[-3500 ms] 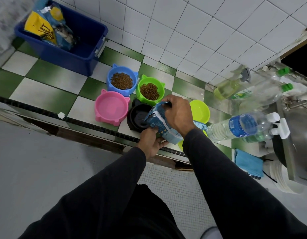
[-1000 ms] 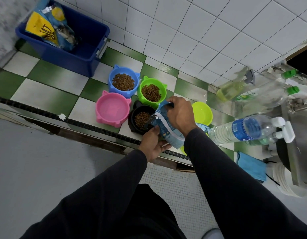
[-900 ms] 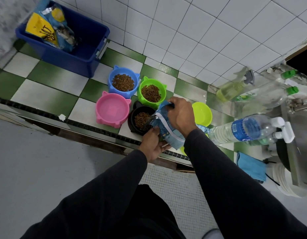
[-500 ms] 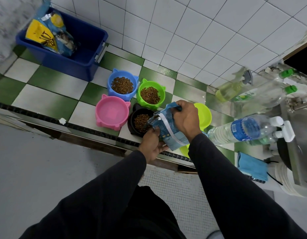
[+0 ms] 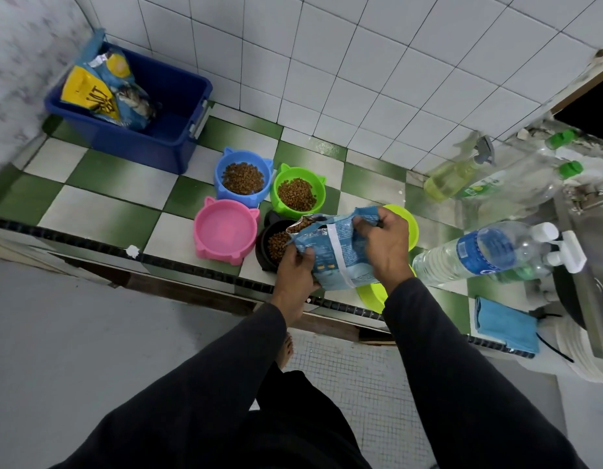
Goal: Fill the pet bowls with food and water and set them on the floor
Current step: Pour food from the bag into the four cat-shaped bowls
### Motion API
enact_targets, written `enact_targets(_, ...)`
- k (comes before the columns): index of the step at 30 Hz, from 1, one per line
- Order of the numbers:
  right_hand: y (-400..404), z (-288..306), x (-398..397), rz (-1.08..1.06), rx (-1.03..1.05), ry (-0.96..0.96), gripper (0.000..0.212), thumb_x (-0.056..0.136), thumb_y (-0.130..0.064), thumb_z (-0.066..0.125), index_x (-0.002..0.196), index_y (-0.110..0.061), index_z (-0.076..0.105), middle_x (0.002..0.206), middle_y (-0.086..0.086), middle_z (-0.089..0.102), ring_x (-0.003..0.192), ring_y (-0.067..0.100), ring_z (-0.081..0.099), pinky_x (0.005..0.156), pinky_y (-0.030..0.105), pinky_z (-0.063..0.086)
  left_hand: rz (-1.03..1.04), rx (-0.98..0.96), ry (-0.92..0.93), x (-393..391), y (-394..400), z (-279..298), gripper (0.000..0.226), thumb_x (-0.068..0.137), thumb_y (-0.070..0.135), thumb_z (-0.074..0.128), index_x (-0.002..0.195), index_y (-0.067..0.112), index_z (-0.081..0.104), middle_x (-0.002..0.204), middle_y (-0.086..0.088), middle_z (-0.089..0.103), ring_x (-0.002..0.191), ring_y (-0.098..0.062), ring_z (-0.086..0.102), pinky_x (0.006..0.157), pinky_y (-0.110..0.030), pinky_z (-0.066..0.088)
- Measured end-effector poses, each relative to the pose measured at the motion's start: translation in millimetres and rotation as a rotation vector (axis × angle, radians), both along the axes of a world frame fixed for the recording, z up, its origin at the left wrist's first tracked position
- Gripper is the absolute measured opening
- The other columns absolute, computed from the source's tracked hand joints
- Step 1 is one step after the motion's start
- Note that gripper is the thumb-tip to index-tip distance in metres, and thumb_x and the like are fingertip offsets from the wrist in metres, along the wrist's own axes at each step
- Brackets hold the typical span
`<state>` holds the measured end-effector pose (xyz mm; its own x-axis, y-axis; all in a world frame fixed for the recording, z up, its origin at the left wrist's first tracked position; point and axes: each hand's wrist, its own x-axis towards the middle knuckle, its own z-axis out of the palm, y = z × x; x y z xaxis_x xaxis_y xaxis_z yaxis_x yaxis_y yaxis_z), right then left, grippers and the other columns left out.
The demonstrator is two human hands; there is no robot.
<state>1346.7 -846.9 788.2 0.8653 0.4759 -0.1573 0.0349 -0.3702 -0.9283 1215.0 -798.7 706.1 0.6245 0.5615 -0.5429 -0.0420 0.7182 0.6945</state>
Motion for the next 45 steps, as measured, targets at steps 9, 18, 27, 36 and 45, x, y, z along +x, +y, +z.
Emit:
enact_targets(9,13.0,6.5,-10.2,-0.001,0.083,0.052,0.027,0.085,0.001,0.070,0.073,-0.023,0.075,0.071,-0.009,0.073,0.068,0.014,0.064,0.069,0.033,0.056,0.057,0.206,0.016,-18.8,21.4,4.4,0.022,0.109,0.020,0.051,0.126,0.034,0.055,0.132,-0.007,0.067,0.121,-0.030,0.066,0.101,-0.064,0.052)
enact_targets(18,49.9,16.3,-28.6,0.112,0.083,0.036,0.022,0.087,0.003,0.070,0.079,-0.018,0.073,0.070,-0.006,0.072,0.063,0.009,0.064,0.061,0.027,0.056,0.109,0.152,-0.056,-41.3,39.9,3.8,0.031,0.109,0.012,0.049,0.139,0.018,0.047,0.136,-0.010,0.065,0.126,-0.034,0.063,0.100,-0.060,0.054)
enact_targets(27,85.2,21.8,-42.8,0.264,-0.048,-0.106,0.023,0.084,-0.006,0.072,0.070,-0.024,0.069,0.068,-0.004,0.067,0.062,0.013,0.060,0.062,0.035,0.052,0.239,0.003,-0.076,-48.8,49.6,7.1,0.033,0.110,0.016,0.047,0.142,0.018,0.042,0.139,-0.013,0.063,0.121,-0.033,0.066,0.090,-0.052,0.060)
enact_targets(36,119.3,29.0,-60.3,0.433,-0.293,-0.402,0.026,0.080,-0.015,0.064,0.060,-0.030,0.058,0.055,-0.010,0.057,0.050,0.008,0.051,0.054,0.022,0.041,0.291,-0.197,-0.092,-42.8,57.1,-0.8,0.035,0.112,0.020,0.043,0.147,0.020,0.043,0.143,-0.015,0.060,0.129,-0.037,0.059,0.104,-0.062,0.049)
enact_targets(45,139.4,30.1,-80.2,0.591,-0.405,-0.603,0.022,0.086,-0.014,0.060,0.099,-0.018,0.078,0.098,0.009,0.077,0.088,0.033,0.069,0.080,0.040,0.057,0.320,-0.307,-0.110,-39.4,67.4,-8.9,0.039,0.113,0.024,0.038,0.151,0.021,0.043,0.143,-0.017,0.059,0.126,-0.037,0.061,0.095,-0.056,0.054)
